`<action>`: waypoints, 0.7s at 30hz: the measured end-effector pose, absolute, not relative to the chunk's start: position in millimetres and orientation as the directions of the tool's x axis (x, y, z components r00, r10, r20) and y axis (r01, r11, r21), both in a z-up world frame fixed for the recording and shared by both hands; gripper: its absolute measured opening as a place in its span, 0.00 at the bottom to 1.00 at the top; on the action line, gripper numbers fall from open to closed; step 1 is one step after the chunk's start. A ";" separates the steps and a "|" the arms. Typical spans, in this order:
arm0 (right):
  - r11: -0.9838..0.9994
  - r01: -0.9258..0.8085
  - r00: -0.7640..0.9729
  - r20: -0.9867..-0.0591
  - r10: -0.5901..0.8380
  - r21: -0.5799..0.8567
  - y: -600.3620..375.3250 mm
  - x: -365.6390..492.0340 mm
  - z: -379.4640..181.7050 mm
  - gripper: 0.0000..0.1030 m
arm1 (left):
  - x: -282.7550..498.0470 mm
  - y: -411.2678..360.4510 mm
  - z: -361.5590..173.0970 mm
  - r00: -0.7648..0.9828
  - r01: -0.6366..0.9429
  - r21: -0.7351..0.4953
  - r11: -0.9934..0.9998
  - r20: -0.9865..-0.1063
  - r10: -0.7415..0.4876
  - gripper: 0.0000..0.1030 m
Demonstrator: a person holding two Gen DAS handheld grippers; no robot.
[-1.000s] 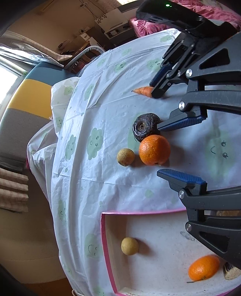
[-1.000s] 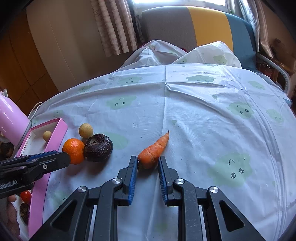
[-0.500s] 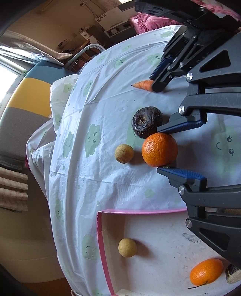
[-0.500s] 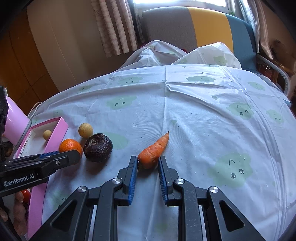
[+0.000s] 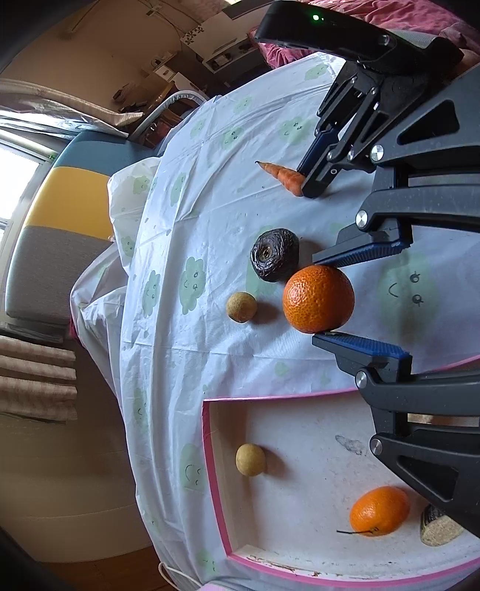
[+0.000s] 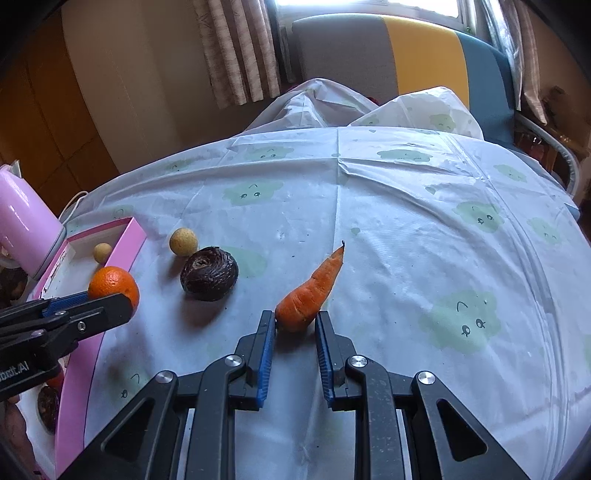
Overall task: Organize fruits
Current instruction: 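Grasp the orange with the left tool while the right tool grasps the orange carrot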
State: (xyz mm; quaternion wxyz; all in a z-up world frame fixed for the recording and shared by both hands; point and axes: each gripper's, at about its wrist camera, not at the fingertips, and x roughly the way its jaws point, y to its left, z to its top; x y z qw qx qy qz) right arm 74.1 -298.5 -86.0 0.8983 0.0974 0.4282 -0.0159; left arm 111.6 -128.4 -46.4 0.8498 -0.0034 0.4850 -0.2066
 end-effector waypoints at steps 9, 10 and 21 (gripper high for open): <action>0.985 0.097 0.618 -0.785 0.053 0.142 -287.0 63.0 -87.3 0.11 | 93.2 -114.3 -34.7 0.467 0.338 -0.209 0.918 -0.809 -0.356 0.35; 0.985 0.098 0.618 -0.785 0.051 0.141 -286.3 61.7 -87.0 0.11 | 91.4 -112.4 -33.6 0.470 0.337 -0.209 0.918 -0.807 -0.356 0.35; 0.963 0.169 0.643 -0.764 0.054 0.211 -303.3 75.0 -78.0 0.49 | 81.1 -94.2 -29.2 0.481 0.320 -0.223 0.921 -0.799 -0.361 0.35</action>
